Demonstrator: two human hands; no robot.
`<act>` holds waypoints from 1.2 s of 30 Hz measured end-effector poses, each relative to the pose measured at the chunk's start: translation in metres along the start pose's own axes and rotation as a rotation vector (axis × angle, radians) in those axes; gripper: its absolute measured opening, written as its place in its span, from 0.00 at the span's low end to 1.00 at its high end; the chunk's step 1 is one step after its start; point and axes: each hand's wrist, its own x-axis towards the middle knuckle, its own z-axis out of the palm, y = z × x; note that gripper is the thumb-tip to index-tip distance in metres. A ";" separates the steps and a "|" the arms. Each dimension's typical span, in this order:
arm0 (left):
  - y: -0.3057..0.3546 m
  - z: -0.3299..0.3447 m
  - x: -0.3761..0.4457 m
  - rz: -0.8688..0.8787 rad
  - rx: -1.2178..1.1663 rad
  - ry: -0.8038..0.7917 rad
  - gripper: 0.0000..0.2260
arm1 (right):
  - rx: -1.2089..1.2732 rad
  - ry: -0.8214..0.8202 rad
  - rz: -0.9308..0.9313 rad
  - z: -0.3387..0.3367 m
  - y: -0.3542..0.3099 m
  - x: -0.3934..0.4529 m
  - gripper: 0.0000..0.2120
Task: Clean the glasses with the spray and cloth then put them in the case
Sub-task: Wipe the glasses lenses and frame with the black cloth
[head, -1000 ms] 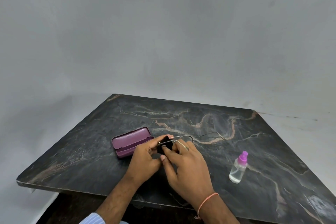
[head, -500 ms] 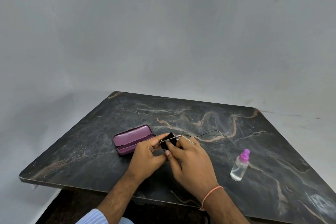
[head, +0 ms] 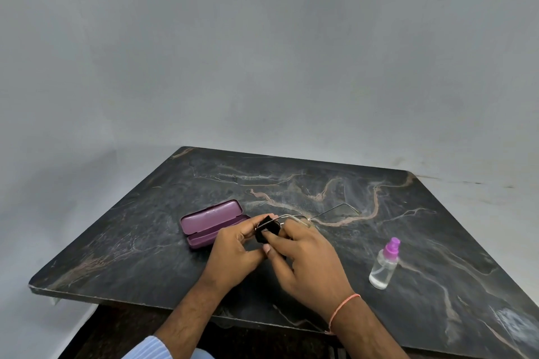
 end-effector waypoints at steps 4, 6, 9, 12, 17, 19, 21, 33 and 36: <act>0.001 0.000 0.001 0.052 0.038 0.003 0.30 | -0.099 0.015 -0.041 -0.003 0.001 0.001 0.14; 0.002 0.001 0.000 0.068 0.024 -0.002 0.27 | -0.142 0.018 0.000 -0.003 0.001 0.004 0.14; 0.000 0.001 0.001 0.056 0.026 0.008 0.27 | -0.170 0.008 0.061 -0.002 -0.003 0.006 0.14; -0.002 0.001 0.001 0.052 0.045 0.033 0.26 | -0.183 0.025 0.101 -0.001 -0.006 0.006 0.13; -0.002 0.001 0.000 0.061 0.049 0.057 0.26 | -0.109 0.024 0.117 -0.002 -0.006 0.004 0.13; -0.003 0.000 0.001 0.058 0.034 0.059 0.26 | -0.049 0.000 0.104 -0.003 -0.004 0.004 0.14; -0.003 0.000 0.000 0.051 0.022 0.054 0.26 | 0.026 -0.020 0.091 -0.004 -0.002 0.005 0.14; -0.004 0.000 0.000 0.074 0.042 0.058 0.26 | -0.097 0.021 0.110 -0.002 -0.002 0.004 0.14; -0.004 0.000 0.001 0.078 0.058 0.069 0.27 | -0.050 0.001 0.125 -0.006 -0.001 0.004 0.15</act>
